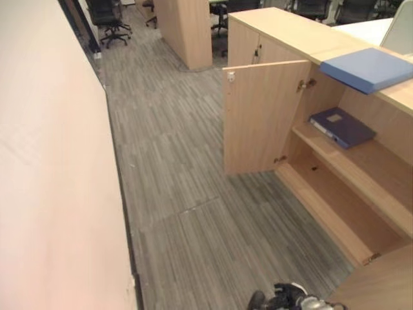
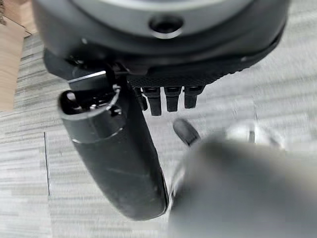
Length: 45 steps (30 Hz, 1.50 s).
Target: Put the empty folder in the office cabinet
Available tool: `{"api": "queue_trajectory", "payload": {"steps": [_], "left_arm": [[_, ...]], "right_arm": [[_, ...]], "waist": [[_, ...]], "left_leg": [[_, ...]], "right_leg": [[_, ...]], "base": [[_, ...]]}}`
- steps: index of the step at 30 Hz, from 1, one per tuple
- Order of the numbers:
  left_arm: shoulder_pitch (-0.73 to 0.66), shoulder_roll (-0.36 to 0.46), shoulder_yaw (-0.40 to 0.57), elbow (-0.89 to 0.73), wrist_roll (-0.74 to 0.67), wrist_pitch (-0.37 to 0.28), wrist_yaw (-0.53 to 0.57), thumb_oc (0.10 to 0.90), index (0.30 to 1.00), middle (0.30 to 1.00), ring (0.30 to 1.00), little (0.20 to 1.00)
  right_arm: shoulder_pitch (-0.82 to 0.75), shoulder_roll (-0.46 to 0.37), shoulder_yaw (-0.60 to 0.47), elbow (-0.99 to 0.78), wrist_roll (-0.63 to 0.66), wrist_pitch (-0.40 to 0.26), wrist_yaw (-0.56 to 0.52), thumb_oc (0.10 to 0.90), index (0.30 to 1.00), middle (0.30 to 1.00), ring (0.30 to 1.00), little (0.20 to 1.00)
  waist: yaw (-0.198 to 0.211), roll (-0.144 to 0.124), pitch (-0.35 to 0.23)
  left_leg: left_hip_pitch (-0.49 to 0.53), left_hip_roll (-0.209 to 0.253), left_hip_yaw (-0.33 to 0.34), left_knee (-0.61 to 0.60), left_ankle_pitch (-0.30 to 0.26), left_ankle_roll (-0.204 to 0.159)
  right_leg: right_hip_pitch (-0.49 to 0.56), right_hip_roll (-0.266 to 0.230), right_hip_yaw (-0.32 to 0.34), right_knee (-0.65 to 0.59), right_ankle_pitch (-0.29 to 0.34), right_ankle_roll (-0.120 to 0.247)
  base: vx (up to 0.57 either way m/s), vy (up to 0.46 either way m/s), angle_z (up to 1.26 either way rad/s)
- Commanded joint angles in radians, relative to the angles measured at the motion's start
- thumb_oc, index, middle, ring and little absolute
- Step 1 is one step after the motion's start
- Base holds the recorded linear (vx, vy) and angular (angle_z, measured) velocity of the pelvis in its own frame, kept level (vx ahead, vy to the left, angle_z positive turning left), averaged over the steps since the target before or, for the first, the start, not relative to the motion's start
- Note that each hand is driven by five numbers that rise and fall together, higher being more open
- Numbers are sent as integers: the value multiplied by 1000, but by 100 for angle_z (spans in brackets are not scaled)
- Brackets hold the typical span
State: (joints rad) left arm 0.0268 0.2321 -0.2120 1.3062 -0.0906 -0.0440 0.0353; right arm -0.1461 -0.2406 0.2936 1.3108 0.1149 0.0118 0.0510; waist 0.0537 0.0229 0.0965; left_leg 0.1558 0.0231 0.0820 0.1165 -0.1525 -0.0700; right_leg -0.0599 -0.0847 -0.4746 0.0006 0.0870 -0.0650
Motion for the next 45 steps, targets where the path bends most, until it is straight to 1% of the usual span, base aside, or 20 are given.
{"api": "queue_trajectory", "payload": {"steps": [1,4,6,8,10,11,12,14,18,21,24,25,26,28,31,33,35,36,40,45], "left_arm": [[-62,13,-25,-28,-24,-31,4,800,900,900,900,900],[-69,0,-41,-47,-30,-32,17,800,900,900,900,900],[-64,-5,-45,-48,-25,-32,20,800,900,900,900,900],[-38,-5,-34,-35,-21,-30,19,800,900,900,900,900],[-16,0,-16,-7,-27,-26,16,800,900,900,900,900],[-16,0,-16,-7,-27,-26,16,800,900,900,900,900],[-6,4,1,19,-37,-26,15,800,900,900,900,900],[0,8,20,46,-48,-27,18,800,900,900,900,900],[29,-2,64,91,-53,-28,17,800,900,900,900,900],[36,-9,65,99,-51,-30,17,800,900,900,900,900],[29,8,59,81,-37,-38,20,800,900,900,900,900],[29,8,59,81,-37,-38,20,800,900,900,900,900],[12,22,61,55,-42,-44,26,800,900,900,900,900],[7,29,61,42,-46,-46,25,800,900,900,900,900],[-9,45,53,20,-46,-48,24,800,900,900,900,900],[-14,54,46,23,-32,-46,26,800,900,900,900,900],[-12,59,49,22,-27,-44,33,800,900,900,900,900],[-20,62,57,15,-35,-45,34,800,900,900,900,900],[-21,56,61,13,-37,-45,34,800,900,900,900,900],[-20,48,65,24,-12,-41,37,800,900,900,900,900]], "right_arm": [[-25,20,-9,62,140,-12,-9,800,900,900,900,900],[-40,30,21,13,141,-20,-15,800,900,900,900,900],[-46,31,43,-13,127,-21,-13,800,900,900,900,900],[-62,30,99,-71,79,-24,-16,800,900,900,900,900],[-64,25,112,-79,60,-24,-14,800,900,900,900,900],[-64,25,112,-79,60,-24,-14,800,900,900,900,900],[-57,21,103,-69,60,-24,-12,800,900,900,900,900],[-43,17,81,-51,72,-24,-9,800,900,900,900,900],[16,-3,-3,37,56,-12,-3,800,900,900,900,900],[38,-8,-36,58,57,-8,-5,800,900,900,900,900],[59,-8,-70,87,53,-3,-2,800,900,900,900,900],[59,-8,-70,87,53,-3,-2,800,900,900,900,900],[57,-11,-84,98,57,-2,-4,800,900,900,900,900],[56,-10,-90,95,60,-3,-2,800,900,900,900,900],[41,-15,-85,63,60,-9,-7,800,900,900,900,900],[39,-15,-82,32,61,-17,-14,800,900,900,900,900],[37,-10,-77,3,68,-22,-20,800,900,900,900,900],[21,-6,-80,-19,84,-26,-23,800,900,900,900,900],[-3,-4,-84,-33,101,-29,-26,800,900,900,900,900],[2,3,-83,-20,98,-22,-22,800,900,900,900,900]], "waist": [[3,-11,46],[26,-29,77],[34,-36,83],[65,-70,89],[80,-83,86],[80,-84,86],[85,-77,83],[91,-63,87],[99,-23,57],[92,-24,39],[84,-43,0],[86,-43,0],[86,-48,-19],[84,-48,-25],[68,-37,-16],[67,-25,-9],[66,-28,5],[65,-25,10],[50,-15,25],[29,-35,56]], "left_leg": [[-28,67,-9,187,102,-31],[-128,77,1,430,177,-25],[-156,83,14,447,157,-12],[-245,49,12,335,67,27],[-282,32,-10,178,81,23],[-279,31,-9,173,84,23],[-319,39,-55,-22,230,3],[-340,49,-109,-179,299,-20],[-360,57,-230,-204,329,-61],[-332,50,-218,-204,336,-54],[-276,4,-161,-204,286,-2],[-275,4,-159,-204,285,-2],[-245,-29,-132,-204,250,34],[-234,-47,-118,-204,236,49],[-196,-89,-83,-204,201,89],[-174,-99,-50,-204,168,101],[-140,-106,-10,-204,125,97],[-140,-86,34,-204,111,89],[-126,-54,91,-204,103,80],[-63,-42,157,-204,70,69]], "right_leg": [[13,17,29,51,-86,126],[95,38,53,23,-118,86],[115,37,64,14,-127,82],[166,24,99,-29,-128,94],[189,21,114,-55,-127,102],[190,20,115,-55,-127,102],[210,35,120,-74,-123,99],[237,49,147,-75,-139,100],[296,54,243,-68,-180,123],[313,23,261,-72,-174,141],[291,-64,302,-33,-153,194],[290,-65,304,-32,-154,194],[253,-108,320,29,-123,214],[227,-127,325,76,-95,225],[125,-194,302,263,25,234],[95,-259,186,351,47,213],[116,-312,59,366,41,229],[103,-298,-28,300,18,230],[40,-240,-54,187,20,242],[-28,-169,-107,-49,118,276]], "base": [[216,-210,-27],[173,-138,-37],[150,-77,-53],[188,-19,-39],[142,19,-40],[134,75,-34],[167,92,-19],[250,122,-18],[331,193,-62],[358,280,-111],[319,309,-81],[365,415,-65],[175,212,-56],[184,262,-57],[125,314,-35],[144,280,-32],[160,154,-64],[63,47,-55],[40,-20,-63],[117,-64,-40]]}}
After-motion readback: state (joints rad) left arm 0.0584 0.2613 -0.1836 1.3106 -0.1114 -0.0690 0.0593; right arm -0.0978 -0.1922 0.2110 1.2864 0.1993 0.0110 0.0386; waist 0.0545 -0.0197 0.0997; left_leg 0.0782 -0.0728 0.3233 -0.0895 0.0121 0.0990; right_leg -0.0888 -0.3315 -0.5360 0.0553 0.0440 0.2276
